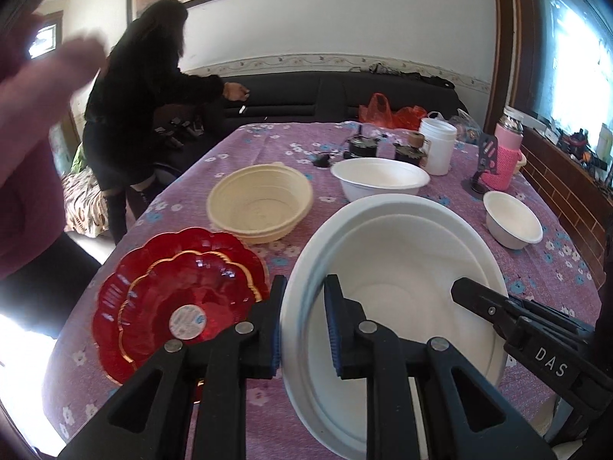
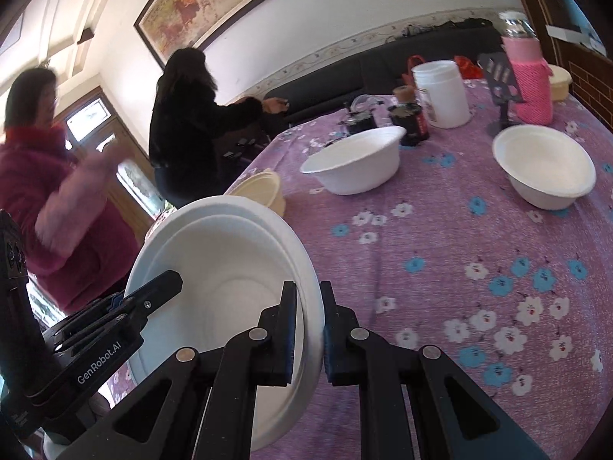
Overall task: Organize plates and bowls
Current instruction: 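Carry the white plate over the red plate stack and lower it on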
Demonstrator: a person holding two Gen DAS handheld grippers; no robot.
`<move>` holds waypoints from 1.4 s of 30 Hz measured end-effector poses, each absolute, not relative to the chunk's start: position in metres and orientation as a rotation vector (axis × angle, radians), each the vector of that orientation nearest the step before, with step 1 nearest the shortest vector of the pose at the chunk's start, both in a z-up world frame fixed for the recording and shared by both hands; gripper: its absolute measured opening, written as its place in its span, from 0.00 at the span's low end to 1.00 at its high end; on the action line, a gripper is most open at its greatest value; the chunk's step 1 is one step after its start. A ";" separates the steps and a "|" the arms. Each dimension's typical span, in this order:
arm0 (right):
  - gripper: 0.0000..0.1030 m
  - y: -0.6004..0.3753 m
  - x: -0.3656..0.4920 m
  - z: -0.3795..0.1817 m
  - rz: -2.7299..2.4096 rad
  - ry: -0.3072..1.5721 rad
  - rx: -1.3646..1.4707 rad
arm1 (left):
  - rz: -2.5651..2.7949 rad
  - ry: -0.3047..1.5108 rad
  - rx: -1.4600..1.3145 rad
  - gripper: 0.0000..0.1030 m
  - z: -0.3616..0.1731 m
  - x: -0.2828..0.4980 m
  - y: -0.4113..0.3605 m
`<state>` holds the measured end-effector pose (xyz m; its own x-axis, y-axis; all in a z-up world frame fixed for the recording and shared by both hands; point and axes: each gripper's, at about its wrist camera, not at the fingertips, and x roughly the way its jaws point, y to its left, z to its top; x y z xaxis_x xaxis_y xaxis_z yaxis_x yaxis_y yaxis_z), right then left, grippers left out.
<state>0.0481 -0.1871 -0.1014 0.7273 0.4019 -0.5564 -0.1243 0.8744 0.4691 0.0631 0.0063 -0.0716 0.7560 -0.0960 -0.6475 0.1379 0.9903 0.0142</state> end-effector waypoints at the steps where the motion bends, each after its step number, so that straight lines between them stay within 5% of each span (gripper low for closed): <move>1: 0.13 -0.180 0.049 -0.098 0.303 0.703 0.407 | -0.120 0.704 0.052 0.18 -0.070 0.063 0.013; 21: 0.13 -0.012 0.100 -0.075 0.441 0.758 0.161 | 0.107 0.717 -0.197 0.24 -0.073 0.084 0.173; 42: 0.13 0.026 0.137 -0.108 0.395 0.846 0.092 | 0.151 0.856 -0.159 0.28 -0.121 0.125 0.189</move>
